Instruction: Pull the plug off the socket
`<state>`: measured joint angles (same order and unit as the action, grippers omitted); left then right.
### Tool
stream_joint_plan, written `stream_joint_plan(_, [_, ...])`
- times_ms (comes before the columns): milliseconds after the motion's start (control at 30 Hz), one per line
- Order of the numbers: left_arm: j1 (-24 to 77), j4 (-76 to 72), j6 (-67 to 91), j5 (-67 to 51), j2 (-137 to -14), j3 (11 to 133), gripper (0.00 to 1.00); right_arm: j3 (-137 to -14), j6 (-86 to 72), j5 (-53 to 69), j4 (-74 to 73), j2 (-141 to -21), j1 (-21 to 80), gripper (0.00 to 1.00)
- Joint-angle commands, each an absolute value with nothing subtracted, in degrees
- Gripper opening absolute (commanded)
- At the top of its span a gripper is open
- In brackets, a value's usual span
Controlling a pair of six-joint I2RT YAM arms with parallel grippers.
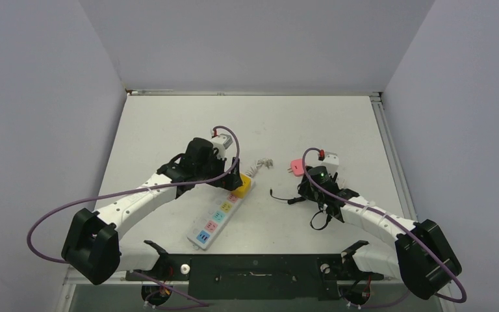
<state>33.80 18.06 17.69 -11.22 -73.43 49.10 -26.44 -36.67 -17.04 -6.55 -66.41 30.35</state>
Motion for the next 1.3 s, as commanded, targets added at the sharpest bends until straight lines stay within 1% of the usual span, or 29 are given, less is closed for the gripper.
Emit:
stream_joint_plan(0, [32.9,17.3,19.1,-11.7,-73.7,50.5,0.96,-27.4,-36.7,-16.6,-6.0,-67.0,30.0,0.59])
stream_joint_plan(133, [31.2,18.7,19.7,-9.2,-73.5,50.8,0.96,-28.6,-36.4,-16.7,-7.3,-66.2,30.0,0.67])
stream_joint_plan(333, [26.7,19.9,20.7,-6.8,-72.0,51.1,0.96,-32.9,-36.8,-18.0,-13.9,-62.0,31.1,0.94])
stream_joint_plan(400, [24.1,20.3,20.9,-6.6,-71.2,51.5,0.96,-34.4,-38.0,-18.0,-15.8,-60.9,32.2,0.99])
stream_joint_plan(433, [22.7,20.5,21.0,-6.8,-70.8,51.7,0.96,-35.2,-38.8,-18.3,-16.8,-60.5,33.2,1.00])
stream_joint_plan(500, [19.7,20.8,21.4,-7.4,-69.9,51.8,0.96,-36.7,-41.4,-19.2,-18.3,-60.1,35.9,0.94])
stream_joint_plan(600, [15.9,20.5,21.9,-8.0,-67.8,51.4,0.96,-39.1,-46.8,-21.0,-19.0,-60.5,41.3,0.90])
stream_joint_plan(800, [11.6,22.7,19.5,-5.2,-63.8,51.7,0.96,-44.0,-59.8,-22.9,-18.3,-66.2,49.8,0.90])
stream_joint_plan(900, [9.8,23.7,19.0,-4.7,-62.5,51.8,0.96,-46.6,-63.7,-25.1,-16.3,-70.9,54.8,0.90])
stream_joint_plan(1033, [9.0,23.2,18.8,-6.2,-61.1,51.3,0.96,-51.8,-63.6,-24.7,-14.6,-78.5,58.7,0.90])
stream_joint_plan(1133, [9.0,23.2,18.6,-7.2,-60.9,51.1,0.96,-56.9,-63.0,-25.5,-16.6,-84.5,60.8,0.90])
stream_joint_plan(1267, [8.5,23.4,18.5,-7.5,-60.5,51.2,0.96,-61.9,-63.1,-27.4,-17.9,-89.5,63.4,0.90])
